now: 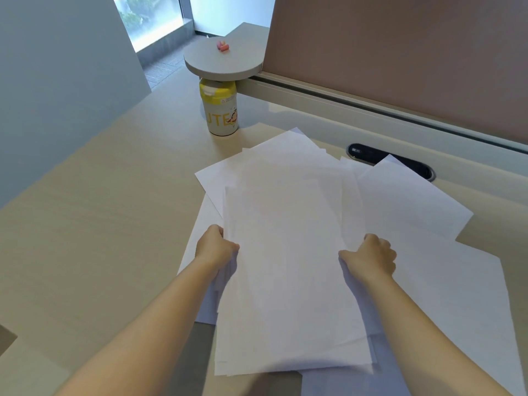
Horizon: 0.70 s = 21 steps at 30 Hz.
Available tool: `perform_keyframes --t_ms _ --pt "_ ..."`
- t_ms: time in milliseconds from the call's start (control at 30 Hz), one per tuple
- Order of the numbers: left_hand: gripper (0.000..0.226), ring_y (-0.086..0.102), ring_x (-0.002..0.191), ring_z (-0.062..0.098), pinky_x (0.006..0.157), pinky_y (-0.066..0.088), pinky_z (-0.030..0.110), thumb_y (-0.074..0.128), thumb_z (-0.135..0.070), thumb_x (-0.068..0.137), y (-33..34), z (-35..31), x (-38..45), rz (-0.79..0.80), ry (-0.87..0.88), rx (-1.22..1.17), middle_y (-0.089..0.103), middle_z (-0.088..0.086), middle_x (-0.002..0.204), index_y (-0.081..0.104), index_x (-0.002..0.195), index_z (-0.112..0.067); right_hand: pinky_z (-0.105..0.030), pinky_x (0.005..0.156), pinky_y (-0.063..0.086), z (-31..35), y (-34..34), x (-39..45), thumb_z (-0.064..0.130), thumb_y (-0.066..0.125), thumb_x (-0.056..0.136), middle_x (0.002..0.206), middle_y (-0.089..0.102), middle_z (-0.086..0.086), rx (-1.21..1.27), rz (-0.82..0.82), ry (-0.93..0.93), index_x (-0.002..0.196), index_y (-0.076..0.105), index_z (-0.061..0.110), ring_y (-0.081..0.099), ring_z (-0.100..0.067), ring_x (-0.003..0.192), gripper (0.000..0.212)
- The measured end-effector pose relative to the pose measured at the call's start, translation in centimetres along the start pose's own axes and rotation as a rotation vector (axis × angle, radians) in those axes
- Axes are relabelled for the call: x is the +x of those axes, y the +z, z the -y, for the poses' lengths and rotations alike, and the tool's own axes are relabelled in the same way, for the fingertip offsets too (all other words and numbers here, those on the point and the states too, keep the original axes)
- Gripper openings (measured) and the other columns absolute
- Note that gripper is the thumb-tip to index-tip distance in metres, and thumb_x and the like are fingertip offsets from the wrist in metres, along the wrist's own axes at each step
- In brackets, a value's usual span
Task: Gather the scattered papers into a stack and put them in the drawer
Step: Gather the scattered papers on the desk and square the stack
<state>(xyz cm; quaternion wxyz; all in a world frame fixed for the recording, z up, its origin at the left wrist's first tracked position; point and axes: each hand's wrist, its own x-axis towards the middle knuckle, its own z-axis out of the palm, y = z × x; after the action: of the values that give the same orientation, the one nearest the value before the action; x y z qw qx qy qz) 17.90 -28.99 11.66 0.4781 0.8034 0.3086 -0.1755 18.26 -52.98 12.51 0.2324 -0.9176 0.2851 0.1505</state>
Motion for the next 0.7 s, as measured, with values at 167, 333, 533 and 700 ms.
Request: perform_keyframes --t_ms 167,333,533,700 --pt "0.019 0.050 0.090 0.025 0.083 0.039 0.032 0.060 -0.005 0.081 0.2 0.9 0.5 0.005 -0.039 -0.236 0.054 0.009 0.093 0.046 0.093 0.000 -0.037 0.080 0.046 -0.4 0.0 0.3 0.012 0.062 0.077 0.131 0.034 -0.021 0.306 0.065 0.067 0.121 0.042 -0.006 0.050 -0.040 0.110 0.052" --pt "0.050 0.055 0.107 0.031 0.094 0.042 0.036 0.058 -0.001 0.085 0.2 0.9 0.2 0.108 -0.074 -0.346 0.059 0.016 0.109 0.042 0.129 0.013 -0.038 0.078 0.049 0.1 1.2 -1.5 0.010 0.056 0.077 0.110 0.058 -0.016 0.486 0.194 0.043 0.114 0.046 -0.001 0.058 -0.031 0.093 0.040" --pt "0.034 0.056 0.102 0.031 0.099 0.040 0.039 0.051 0.009 0.085 -1.9 2.2 0.0 0.112 -0.015 -0.248 0.056 0.028 0.129 0.052 0.119 0.009 -0.022 0.052 0.035 2.3 2.4 -4.8 0.012 0.056 0.082 0.083 0.048 -0.003 0.603 0.351 -0.087 0.102 0.046 0.008 0.045 -0.015 0.067 0.023" --pt "0.024 0.055 0.092 0.025 0.080 0.040 0.031 0.055 -0.004 0.087 -3.8 3.9 0.0 0.015 0.066 -0.130 0.064 0.019 0.115 0.060 0.110 0.001 -0.027 0.069 0.050 3.6 1.8 -6.4 0.002 0.059 0.079 0.090 0.059 -0.006 0.758 0.398 -0.133 0.105 0.053 0.007 0.058 -0.022 0.080 0.027"
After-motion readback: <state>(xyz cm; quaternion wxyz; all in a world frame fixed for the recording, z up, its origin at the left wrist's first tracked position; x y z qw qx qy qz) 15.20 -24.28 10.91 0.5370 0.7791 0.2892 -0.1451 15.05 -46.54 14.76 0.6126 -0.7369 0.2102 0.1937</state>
